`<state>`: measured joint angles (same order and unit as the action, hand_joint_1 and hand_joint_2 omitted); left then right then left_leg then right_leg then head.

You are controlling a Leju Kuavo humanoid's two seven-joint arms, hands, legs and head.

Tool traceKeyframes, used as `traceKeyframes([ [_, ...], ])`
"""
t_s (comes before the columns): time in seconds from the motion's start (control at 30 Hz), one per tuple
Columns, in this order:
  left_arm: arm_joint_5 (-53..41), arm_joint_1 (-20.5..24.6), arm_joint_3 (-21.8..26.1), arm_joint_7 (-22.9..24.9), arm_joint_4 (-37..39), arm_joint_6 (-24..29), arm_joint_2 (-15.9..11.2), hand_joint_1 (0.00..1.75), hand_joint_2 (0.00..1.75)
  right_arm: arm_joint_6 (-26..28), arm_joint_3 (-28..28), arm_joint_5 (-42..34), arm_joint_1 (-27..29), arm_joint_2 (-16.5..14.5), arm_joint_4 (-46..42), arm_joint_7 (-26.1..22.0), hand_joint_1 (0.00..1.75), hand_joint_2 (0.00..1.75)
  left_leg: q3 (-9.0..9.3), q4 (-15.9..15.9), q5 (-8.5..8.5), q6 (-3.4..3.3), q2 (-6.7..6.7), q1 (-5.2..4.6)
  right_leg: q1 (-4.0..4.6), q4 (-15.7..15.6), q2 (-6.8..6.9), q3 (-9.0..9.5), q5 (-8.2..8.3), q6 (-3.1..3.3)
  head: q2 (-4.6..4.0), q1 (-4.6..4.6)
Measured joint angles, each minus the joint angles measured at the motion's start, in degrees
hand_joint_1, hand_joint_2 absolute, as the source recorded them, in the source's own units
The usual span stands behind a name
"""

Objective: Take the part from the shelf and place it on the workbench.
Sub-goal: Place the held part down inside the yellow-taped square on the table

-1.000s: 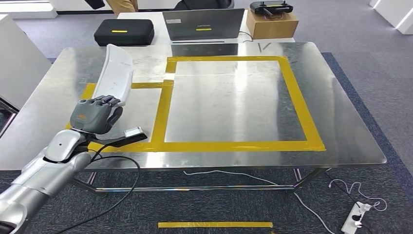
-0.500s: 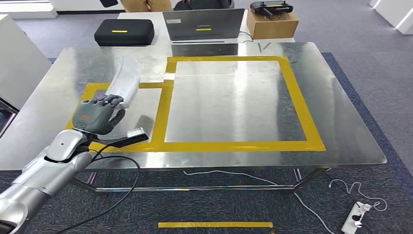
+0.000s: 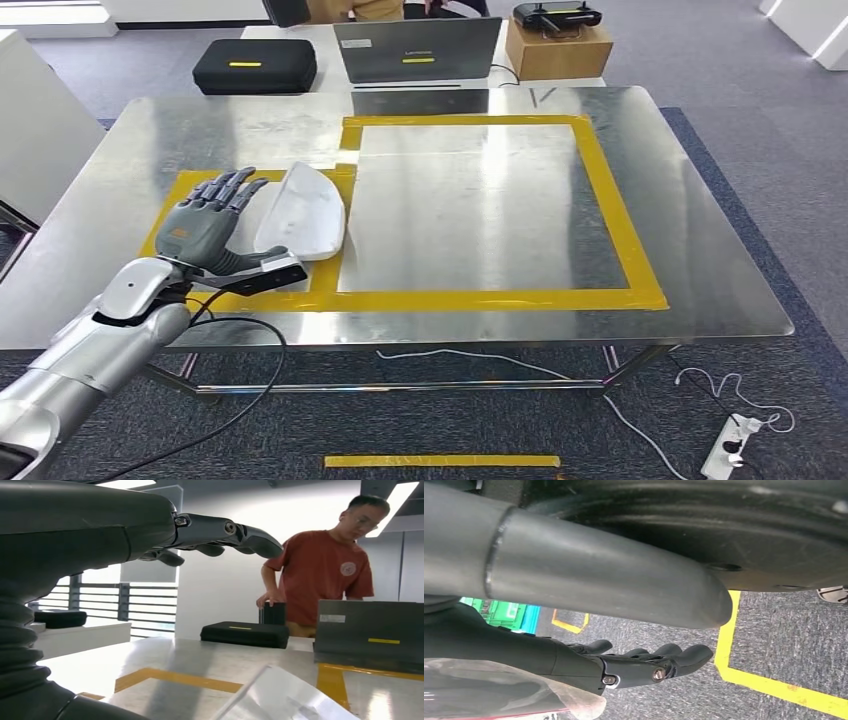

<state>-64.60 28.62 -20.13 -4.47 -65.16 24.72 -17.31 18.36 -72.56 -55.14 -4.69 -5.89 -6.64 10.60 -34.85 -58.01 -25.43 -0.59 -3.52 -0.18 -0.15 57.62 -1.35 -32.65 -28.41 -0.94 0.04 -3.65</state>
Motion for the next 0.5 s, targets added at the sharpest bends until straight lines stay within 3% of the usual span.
traceKeyframes([
  [0.5, 0.43, 0.32, 0.00, -0.54, 0.79, 0.59, -0.02, 0.00, 0.00, -0.15, -0.08, 0.02, -0.03, -0.01, 0.00, 0.01, 0.00, 0.00, 0.00, 0.00, 0.00, 0.00, 0.00, 0.00, 0.00, 0.00, 0.00, 0.01, 0.00, 0.00, 0.00, 0.00],
])
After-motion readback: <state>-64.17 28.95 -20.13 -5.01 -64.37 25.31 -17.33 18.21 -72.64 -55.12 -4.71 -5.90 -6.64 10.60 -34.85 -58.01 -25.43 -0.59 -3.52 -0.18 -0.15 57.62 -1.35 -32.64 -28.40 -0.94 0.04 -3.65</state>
